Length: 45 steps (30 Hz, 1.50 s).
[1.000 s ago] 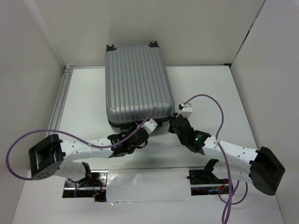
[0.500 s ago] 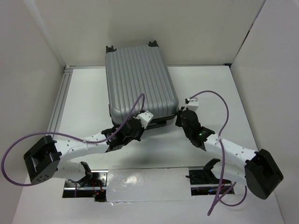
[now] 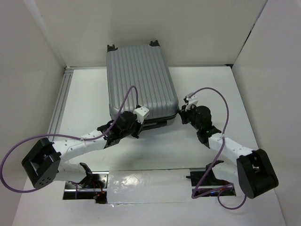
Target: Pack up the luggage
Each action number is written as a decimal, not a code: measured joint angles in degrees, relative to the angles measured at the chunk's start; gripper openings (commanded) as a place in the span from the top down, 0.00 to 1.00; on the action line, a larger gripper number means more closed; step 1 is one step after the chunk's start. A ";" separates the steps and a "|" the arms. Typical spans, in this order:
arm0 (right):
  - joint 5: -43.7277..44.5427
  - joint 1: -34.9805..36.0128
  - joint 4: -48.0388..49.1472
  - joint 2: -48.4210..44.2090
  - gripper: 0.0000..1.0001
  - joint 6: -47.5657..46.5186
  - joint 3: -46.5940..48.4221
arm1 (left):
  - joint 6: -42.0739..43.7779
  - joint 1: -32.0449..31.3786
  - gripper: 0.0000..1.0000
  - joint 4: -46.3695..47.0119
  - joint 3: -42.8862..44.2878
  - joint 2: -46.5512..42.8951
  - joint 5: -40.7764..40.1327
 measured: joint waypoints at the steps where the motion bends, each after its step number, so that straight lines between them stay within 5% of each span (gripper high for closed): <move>1: -1.20 -0.37 0.90 0.85 1.00 -0.96 0.13 | 0.02 0.46 1.00 -0.28 0.04 0.00 0.28; 19: -2.73 -1.97 9.94 35.80 1.00 -4.63 27.08 | -1.66 7.76 1.00 -5.20 0.02 -2.40 1.36; 28: -16.52 -4.00 0.94 44.15 1.00 -2.49 39.32 | -3.19 9.20 1.00 -6.75 0.48 -2.25 1.79; 32: -15.91 -4.37 -1.70 43.30 1.00 -2.16 39.95 | -3.23 9.22 1.00 -7.54 0.79 -2.51 2.08; 35: -13.57 -4.35 -3.98 41.90 0.90 -1.46 39.87 | -3.26 8.98 0.98 -8.15 0.81 -3.78 2.08; 39: -9.35 -4.35 -6.95 39.50 0.78 -0.59 39.78 | -4.63 8.13 0.71 -10.67 1.55 -4.70 0.44; 42: -7.34 -4.22 -8.76 36.89 0.58 0.20 38.69 | -5.01 6.14 0.28 -14.97 2.21 -6.80 -2.73; 43: -5.16 -4.24 -8.85 35.65 0.52 0.31 38.23 | -6.12 5.14 0.04 -16.90 2.36 -8.13 -3.72; 45: -0.48 -5.51 -8.66 31.95 0.34 0.57 38.21 | -8.81 3.72 0.00 -22.18 2.86 -11.63 -5.75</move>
